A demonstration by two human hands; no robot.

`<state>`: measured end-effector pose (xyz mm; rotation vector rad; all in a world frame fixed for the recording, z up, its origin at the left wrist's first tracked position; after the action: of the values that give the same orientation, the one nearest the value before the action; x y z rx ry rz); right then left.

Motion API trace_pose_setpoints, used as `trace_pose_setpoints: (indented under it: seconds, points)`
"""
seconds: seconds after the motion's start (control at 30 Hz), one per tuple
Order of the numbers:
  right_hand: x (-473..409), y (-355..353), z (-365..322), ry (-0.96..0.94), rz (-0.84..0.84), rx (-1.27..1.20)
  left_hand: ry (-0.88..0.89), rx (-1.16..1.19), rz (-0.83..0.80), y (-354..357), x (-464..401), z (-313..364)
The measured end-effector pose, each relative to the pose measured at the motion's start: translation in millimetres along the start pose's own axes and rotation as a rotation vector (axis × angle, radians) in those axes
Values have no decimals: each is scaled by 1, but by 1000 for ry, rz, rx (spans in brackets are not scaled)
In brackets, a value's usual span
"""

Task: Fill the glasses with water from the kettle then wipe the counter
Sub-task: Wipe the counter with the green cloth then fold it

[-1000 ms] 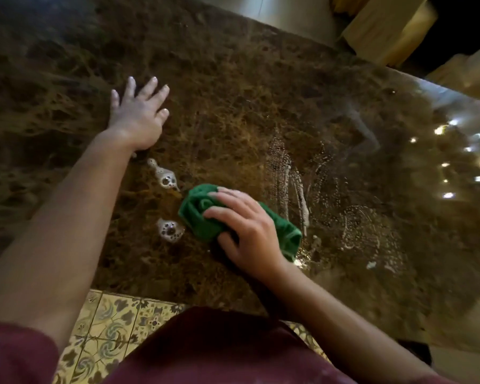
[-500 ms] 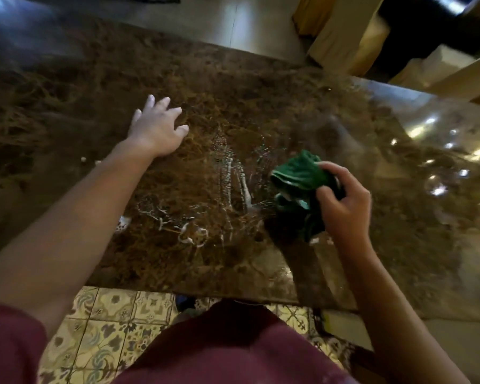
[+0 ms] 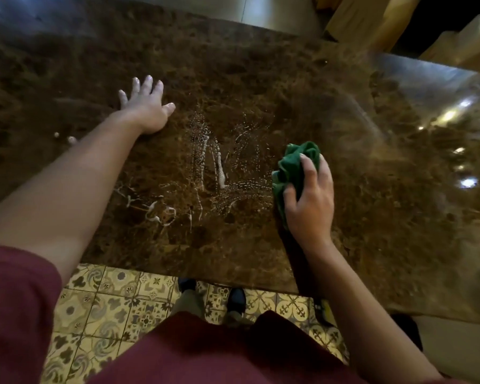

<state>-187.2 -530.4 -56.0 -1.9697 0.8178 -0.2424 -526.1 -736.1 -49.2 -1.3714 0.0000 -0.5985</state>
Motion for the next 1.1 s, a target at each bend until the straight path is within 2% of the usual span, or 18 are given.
trace_pose_setpoints:
  seconds: [0.27,0.4,0.47,0.53,0.6,0.67,0.73,0.83,0.97,1.1]
  points:
    - [5,71,-122,-282,-106,-1,10,13,1,0,-1,0]
    - [14,70,-148,-354,-187,-168,37,-32,-6,-7,-5,-5]
    - [11,56,-137,-300,-156,-285,66,-92,13,-18,-11,-7]
    - [-2,33,-116,-181,-27,-360,94,-118,20,-25,-16,-9]
    - [-27,12,-90,-26,151,-365,104,-64,-7,-19,-17,-8]
    - [-53,2,-66,120,241,-317,111,-41,-17,-7,-15,-8]
    - [-74,8,-54,202,207,-239,134,-36,-12,-2,-16,-9]
    - [-97,32,-63,185,95,-159,155,-13,-43,-8,-19,-16]
    - [-113,56,-106,59,17,-166,196,8,-75,-18,-18,-16]
    - [-70,82,-158,-143,-156,-235,206,18,-135,-30,-20,-20]
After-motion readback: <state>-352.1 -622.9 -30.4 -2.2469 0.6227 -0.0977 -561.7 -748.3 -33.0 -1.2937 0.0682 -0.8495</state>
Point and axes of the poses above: each hand's wrist, its own x-axis away from the middle knuckle, its own y-axis out of the palm, z = x × y, the point moved 3 cm from there along -x, towards the middle knuckle, and after that the axes turned 2 degrees about x, right-handed, at the moved point
